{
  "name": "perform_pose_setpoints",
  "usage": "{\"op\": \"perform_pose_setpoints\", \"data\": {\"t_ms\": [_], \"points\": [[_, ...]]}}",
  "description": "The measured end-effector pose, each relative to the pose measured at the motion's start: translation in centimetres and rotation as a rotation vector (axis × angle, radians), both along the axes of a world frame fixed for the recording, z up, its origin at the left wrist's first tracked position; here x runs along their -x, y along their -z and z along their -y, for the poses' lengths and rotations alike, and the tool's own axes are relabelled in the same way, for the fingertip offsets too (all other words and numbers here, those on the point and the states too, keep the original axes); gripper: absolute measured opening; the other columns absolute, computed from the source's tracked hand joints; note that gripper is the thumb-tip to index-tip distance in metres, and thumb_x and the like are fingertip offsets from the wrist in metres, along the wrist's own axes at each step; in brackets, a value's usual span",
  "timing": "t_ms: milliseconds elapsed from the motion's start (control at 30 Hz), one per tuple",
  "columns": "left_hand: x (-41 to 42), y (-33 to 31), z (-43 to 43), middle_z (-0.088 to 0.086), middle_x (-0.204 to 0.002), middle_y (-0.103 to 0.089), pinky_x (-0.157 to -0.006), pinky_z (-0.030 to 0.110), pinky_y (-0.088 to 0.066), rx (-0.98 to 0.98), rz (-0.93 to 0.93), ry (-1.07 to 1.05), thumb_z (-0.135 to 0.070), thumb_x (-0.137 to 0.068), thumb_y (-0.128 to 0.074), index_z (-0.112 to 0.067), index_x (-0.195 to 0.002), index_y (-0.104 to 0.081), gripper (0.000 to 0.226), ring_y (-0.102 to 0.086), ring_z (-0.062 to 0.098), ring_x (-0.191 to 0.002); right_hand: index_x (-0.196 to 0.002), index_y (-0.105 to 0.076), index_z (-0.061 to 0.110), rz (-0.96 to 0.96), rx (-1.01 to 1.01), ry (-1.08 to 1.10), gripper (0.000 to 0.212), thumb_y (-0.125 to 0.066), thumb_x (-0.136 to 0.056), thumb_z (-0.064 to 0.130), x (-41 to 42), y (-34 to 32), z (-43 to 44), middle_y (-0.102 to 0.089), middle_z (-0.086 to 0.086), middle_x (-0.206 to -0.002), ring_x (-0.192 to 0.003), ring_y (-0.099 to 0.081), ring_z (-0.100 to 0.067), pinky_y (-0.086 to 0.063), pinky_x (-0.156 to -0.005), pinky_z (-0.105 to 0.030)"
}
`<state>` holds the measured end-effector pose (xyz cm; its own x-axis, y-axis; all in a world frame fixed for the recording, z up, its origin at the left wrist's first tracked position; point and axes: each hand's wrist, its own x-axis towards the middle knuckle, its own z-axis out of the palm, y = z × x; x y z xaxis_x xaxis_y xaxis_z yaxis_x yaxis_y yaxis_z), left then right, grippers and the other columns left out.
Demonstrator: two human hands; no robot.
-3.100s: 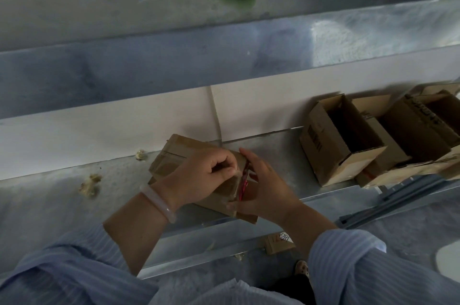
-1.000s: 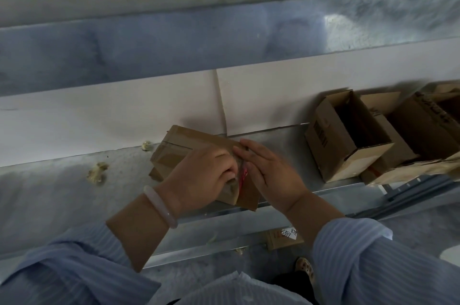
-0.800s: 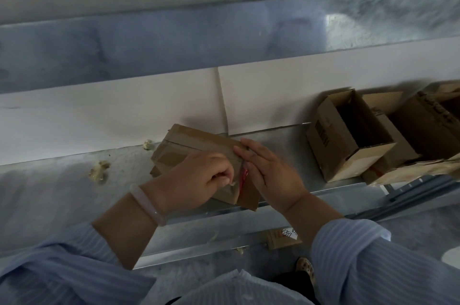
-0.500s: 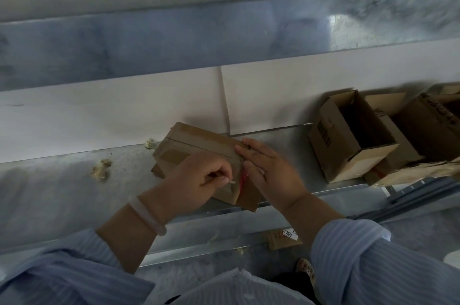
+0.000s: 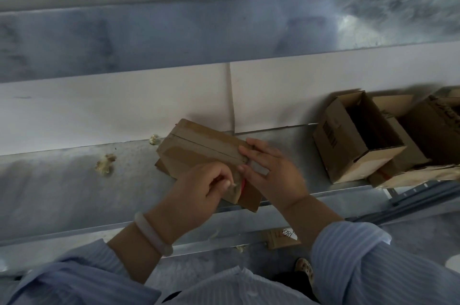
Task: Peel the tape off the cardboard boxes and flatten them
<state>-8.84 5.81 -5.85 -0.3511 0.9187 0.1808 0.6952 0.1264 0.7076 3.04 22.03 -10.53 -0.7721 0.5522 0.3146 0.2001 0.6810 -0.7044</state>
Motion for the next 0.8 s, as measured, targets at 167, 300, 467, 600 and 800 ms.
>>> {"op": "perform_pose_setpoints", "data": {"t_ms": [167,300,467,600,800], "points": [[0.4,-0.4,-0.1,-0.012,-0.076,-0.065,-0.068,0.011,-0.044,-0.079,-0.003,-0.209,-0.021,-0.084,-0.071,-0.024,-0.089,-0.063,0.010,-0.061,0.005,-0.077,-0.122,-0.066,0.032,0.001,0.030,0.012,0.054,-0.050,-0.079,0.062,0.1,-0.1,0.1,-0.051,0.020,-0.134,-0.115,-0.049,0.006,-0.040,-0.093,-0.012],[0.9,-0.2,-0.4,-0.010,-0.085,-0.063,-0.074,0.008,-0.038,-0.120,-0.282,-0.113,-0.039,-0.087,-0.056,-0.019,-0.087,-0.074,0.027,-0.052,0.000,-0.080,-0.121,-0.066,0.033,-0.003,0.042,0.011,0.054,-0.051,-0.079,0.063,0.1,0.0,0.1,-0.050,0.022,-0.134,-0.116,-0.046,0.009,-0.036,-0.094,-0.007],[0.1,1.1,-0.4,-0.006,-0.089,-0.059,-0.077,0.025,-0.046,-0.064,-0.463,0.021,-0.053,-0.087,-0.054,-0.018,-0.102,-0.072,0.042,-0.052,0.008,-0.082,-0.122,-0.066,0.033,0.003,0.011,0.024,0.052,-0.051,-0.080,0.061,0.2,0.1,0.1,-0.053,0.017,-0.136,-0.117,-0.046,0.010,-0.034,-0.091,-0.001],[-0.4,1.5,-0.5,-0.004,-0.095,-0.062,-0.077,0.032,-0.052,-0.078,-0.514,0.011,-0.044,-0.087,-0.055,-0.020,-0.108,-0.065,0.033,-0.057,0.013,-0.085,-0.123,-0.064,0.036,0.011,0.014,0.023,0.051,-0.049,-0.081,0.061,0.1,0.2,0.2,-0.052,0.016,-0.139,-0.120,-0.048,0.005,-0.038,-0.092,-0.008],[-0.1,1.1,-1.0,-0.001,-0.087,-0.059,-0.074,0.027,-0.048,-0.132,-0.525,0.036,-0.033,-0.092,-0.055,-0.015,-0.084,-0.068,0.024,-0.053,0.012,-0.076,-0.123,-0.064,0.036,0.008,0.006,0.026,0.051,-0.050,-0.080,0.061,0.1,0.1,0.3,-0.052,0.017,-0.139,-0.120,-0.051,0.001,-0.046,-0.093,-0.019]]}}
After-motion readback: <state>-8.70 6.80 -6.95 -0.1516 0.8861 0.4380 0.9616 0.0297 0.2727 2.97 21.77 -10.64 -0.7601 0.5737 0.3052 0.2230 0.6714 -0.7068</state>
